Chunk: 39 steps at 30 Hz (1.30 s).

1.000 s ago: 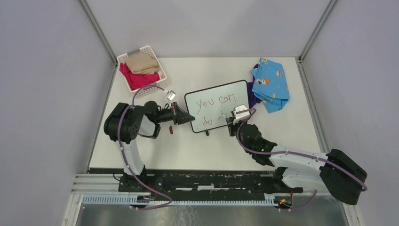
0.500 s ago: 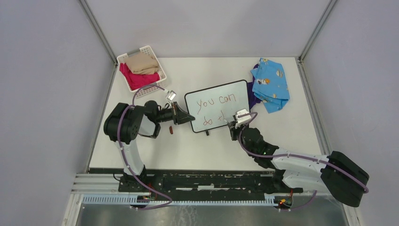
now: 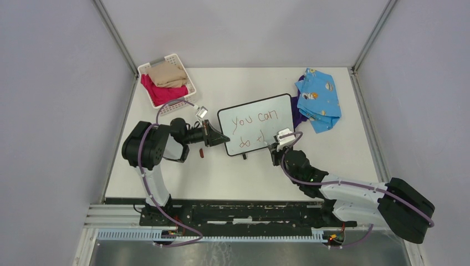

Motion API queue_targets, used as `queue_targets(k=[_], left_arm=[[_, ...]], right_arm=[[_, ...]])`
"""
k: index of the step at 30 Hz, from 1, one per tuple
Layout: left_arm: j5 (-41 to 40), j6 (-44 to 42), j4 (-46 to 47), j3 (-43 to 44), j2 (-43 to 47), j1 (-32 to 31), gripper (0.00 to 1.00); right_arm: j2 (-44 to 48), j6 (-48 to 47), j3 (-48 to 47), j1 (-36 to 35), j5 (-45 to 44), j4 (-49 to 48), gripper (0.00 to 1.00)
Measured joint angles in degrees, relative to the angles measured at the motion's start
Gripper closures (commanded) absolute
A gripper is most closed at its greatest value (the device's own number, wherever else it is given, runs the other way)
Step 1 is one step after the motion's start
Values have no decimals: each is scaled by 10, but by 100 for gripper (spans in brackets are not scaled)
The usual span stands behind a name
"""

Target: Write a sentence on the whiteboard

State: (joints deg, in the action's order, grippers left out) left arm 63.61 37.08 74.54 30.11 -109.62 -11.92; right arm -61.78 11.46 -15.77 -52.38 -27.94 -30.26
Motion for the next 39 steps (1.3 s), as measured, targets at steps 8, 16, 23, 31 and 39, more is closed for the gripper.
queue_targets(k=[8,16,23,31,39], left_arm=[[1,-7,-18,3,5,-1,98],[1,-13,-30,4,9,-1,98],[3,-23,-46,8,12,-2,98],[9,-37,-60,12,15,-2,98],[11,-40,-69,14,16,-2,98]], right_arm=[[-5,-9,-21,1,-4,12,100],[-10,-19,-35,3,-8,14,100],[-9,-19,-37,7,-15,14,100],[-8,-18,-37,8,-27,16,100],[-3,-16,-34,11,-32,19,100]])
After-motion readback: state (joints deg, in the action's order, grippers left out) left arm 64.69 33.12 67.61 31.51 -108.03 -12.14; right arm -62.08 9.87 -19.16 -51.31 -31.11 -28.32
